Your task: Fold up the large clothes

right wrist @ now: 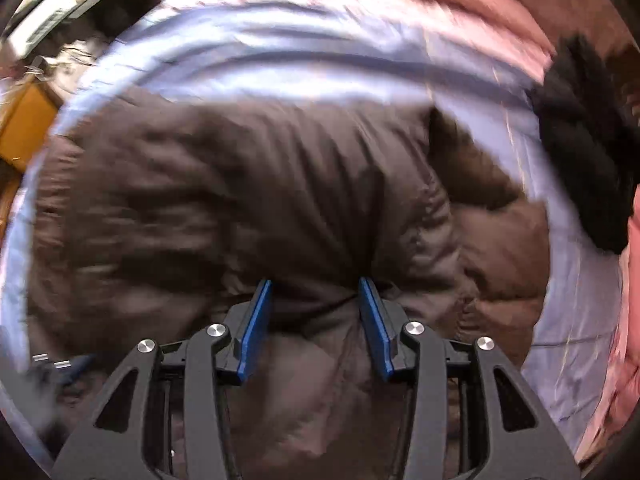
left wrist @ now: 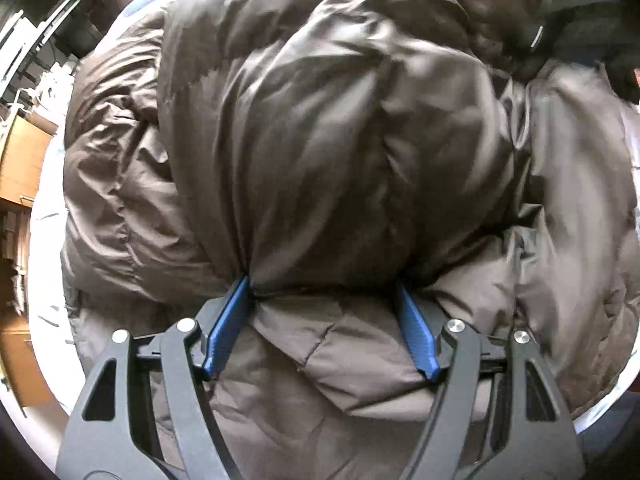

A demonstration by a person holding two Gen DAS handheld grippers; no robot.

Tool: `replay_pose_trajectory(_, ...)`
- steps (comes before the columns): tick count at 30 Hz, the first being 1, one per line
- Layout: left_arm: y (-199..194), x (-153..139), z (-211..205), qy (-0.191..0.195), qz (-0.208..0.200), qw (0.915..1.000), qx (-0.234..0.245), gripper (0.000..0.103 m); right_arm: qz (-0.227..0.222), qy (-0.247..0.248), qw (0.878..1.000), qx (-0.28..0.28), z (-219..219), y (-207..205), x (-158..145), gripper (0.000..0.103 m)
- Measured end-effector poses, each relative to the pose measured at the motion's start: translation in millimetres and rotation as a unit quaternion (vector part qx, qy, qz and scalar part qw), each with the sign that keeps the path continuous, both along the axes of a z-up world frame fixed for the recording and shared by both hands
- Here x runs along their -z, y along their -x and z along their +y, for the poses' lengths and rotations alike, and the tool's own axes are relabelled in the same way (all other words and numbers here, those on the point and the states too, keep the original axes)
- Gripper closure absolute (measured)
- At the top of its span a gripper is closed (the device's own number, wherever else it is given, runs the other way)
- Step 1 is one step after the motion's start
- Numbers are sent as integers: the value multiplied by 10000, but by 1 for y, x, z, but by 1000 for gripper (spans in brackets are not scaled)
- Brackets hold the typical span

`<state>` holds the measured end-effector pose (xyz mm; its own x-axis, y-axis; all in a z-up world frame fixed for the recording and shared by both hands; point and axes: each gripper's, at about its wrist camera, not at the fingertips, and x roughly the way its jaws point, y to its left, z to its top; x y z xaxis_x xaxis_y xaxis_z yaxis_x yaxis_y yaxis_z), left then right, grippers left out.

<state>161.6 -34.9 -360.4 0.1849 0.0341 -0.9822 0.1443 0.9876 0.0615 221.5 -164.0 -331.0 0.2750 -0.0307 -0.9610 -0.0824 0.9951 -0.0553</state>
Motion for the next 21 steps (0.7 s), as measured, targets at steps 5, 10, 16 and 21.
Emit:
replay_pose_trajectory(5, -4, 4, -10, 182, 56, 9998, 50, 31, -84, 132, 9993, 344, 3, -11, 39, 55)
replay_pose_trajectory(10, -8, 2, -5, 425, 198, 9989, -73, 31, 10, -245, 9991, 354, -11, 3, 3, 55)
replay_pose_trajectory(16, -12, 2, -7, 422, 221, 9988, -134, 30, 198, -1344, 9907, 17, -27, 80, -35, 45)
replay_pose_trajectory(21, -7, 11, -17, 216, 151, 9996, -39, 30, 547, -823, 9948, -261, -17, 109, 28, 33)
